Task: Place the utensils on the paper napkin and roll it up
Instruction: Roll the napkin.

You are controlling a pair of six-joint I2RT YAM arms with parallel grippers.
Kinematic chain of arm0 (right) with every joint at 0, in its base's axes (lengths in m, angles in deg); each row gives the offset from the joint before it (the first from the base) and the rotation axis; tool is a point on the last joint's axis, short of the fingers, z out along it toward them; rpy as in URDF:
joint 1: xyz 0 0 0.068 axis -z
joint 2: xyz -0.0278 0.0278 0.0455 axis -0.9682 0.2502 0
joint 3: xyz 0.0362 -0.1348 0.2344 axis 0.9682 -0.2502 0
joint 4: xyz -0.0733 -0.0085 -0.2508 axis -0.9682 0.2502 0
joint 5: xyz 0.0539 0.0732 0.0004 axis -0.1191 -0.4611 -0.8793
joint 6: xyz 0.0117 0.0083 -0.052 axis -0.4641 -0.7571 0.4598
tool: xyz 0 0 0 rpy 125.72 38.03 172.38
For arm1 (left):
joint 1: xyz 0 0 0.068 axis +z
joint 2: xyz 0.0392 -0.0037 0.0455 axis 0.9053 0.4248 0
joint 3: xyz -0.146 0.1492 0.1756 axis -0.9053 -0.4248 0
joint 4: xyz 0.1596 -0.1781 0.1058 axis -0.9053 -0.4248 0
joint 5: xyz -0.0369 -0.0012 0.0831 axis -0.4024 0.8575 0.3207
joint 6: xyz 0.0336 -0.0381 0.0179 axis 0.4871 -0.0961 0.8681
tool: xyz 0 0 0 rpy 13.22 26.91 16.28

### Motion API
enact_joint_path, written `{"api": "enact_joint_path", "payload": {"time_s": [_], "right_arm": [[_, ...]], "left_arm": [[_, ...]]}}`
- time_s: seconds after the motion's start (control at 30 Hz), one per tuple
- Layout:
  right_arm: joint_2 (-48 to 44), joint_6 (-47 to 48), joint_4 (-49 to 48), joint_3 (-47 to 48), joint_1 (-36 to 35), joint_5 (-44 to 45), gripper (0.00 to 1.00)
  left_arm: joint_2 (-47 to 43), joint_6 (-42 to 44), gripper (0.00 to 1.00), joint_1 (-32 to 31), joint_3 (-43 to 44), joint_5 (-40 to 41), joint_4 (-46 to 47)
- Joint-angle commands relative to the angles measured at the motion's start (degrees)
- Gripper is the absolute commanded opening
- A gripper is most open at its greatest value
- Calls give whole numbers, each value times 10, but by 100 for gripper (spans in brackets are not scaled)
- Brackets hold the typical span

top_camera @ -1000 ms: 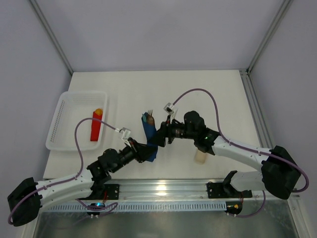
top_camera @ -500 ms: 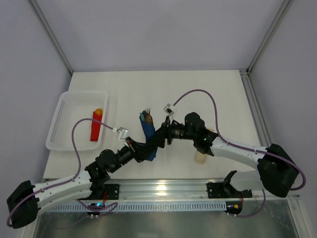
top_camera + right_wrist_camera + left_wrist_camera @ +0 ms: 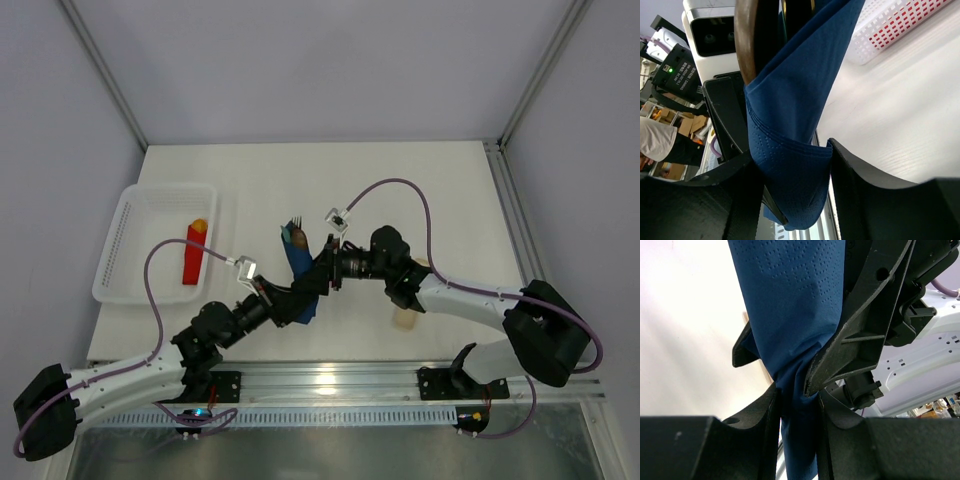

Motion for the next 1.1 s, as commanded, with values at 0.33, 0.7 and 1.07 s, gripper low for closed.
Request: {"api": "enact_joint_path", "payload": {"time_s": [0.33,0.7,1.07], "right_arm": [[-6,4,-47,24,-7,-7,45],[-49,49,59,33,-5,35,64],[-129,110,201,38,-5,106,73]], "left_arm": [[-19,1,0,2,9,-10,33],[-67,5,0,2,12,26,-39],[-71,18,0,2,29,48,-97]]}}
